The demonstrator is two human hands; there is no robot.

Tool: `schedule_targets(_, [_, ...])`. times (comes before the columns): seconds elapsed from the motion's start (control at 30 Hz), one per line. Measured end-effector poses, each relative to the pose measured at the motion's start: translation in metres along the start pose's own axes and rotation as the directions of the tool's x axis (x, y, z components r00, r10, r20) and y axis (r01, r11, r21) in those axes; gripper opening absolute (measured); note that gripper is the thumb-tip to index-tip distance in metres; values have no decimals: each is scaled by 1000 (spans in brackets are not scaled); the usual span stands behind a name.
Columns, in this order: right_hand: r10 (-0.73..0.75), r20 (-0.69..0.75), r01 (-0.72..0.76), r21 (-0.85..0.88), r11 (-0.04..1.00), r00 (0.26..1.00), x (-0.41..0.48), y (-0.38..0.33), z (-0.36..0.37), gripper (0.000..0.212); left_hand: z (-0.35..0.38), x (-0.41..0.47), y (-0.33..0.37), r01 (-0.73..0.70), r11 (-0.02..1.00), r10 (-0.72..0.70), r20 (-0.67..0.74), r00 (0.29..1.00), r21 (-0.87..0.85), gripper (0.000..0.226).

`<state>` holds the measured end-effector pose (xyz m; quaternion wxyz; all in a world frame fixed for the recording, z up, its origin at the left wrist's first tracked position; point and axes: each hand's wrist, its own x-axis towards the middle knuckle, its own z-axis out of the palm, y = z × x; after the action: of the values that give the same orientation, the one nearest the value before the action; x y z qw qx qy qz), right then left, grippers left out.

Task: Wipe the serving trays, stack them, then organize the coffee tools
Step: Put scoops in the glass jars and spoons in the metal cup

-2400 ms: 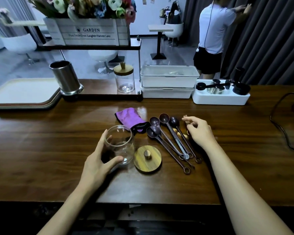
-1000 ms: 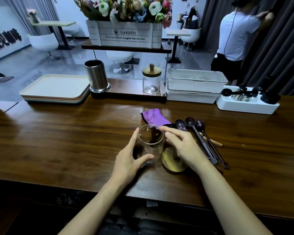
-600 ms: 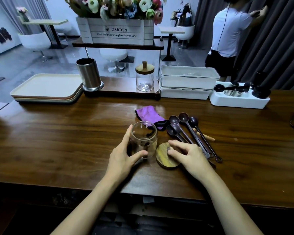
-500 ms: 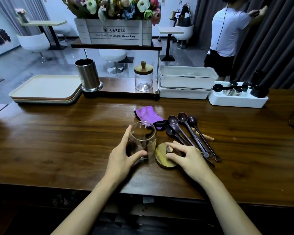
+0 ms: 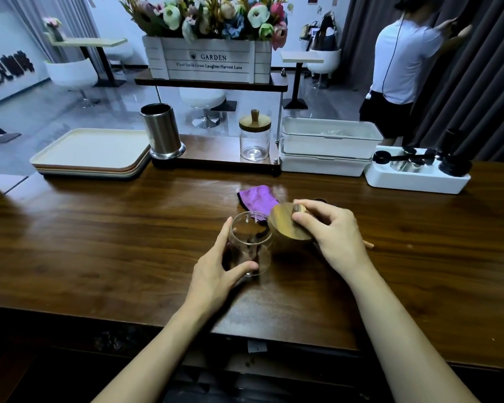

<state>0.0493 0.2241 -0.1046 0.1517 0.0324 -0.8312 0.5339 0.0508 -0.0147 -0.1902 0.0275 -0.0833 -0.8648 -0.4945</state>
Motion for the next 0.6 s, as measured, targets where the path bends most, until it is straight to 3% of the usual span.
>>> schedule_targets(0.27, [-71, 99, 71, 6, 997, 993, 16, -17, 50, 18, -3, 0, 2, 3, 1000, -3, 13, 1000, 5, 106])
schedule_targets(0.6, [-96, 163, 106, -53, 993, 982, 11, -12, 60, 16, -3, -1, 4, -9, 1000, 9, 8, 1000, 1, 102])
